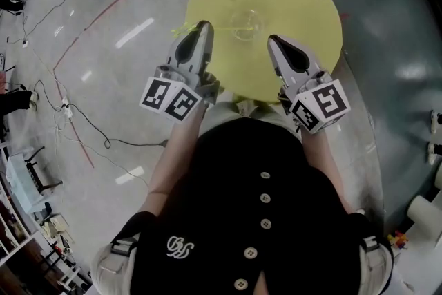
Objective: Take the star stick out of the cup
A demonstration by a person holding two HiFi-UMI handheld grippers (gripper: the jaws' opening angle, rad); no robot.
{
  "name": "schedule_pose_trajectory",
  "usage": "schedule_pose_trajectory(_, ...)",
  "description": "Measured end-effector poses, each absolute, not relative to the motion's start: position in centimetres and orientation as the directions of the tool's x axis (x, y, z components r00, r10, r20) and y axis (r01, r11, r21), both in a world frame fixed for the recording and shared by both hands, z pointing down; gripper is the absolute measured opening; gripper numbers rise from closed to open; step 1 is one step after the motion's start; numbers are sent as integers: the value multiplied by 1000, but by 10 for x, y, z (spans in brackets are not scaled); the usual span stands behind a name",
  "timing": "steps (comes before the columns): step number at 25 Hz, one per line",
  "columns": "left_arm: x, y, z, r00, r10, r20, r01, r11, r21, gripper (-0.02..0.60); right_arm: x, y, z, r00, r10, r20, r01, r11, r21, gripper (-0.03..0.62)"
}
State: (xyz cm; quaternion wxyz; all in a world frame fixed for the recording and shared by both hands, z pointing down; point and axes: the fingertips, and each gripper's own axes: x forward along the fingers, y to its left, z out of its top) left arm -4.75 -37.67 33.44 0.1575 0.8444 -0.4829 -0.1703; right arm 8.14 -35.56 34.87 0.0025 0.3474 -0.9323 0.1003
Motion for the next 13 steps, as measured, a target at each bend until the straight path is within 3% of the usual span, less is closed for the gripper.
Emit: schedule_pose_trajectory(13,-29,-371,331,490,-864,-119,-765,-491,417,23,96,-347,345,-756,-651,66,-651,737,-179,3)
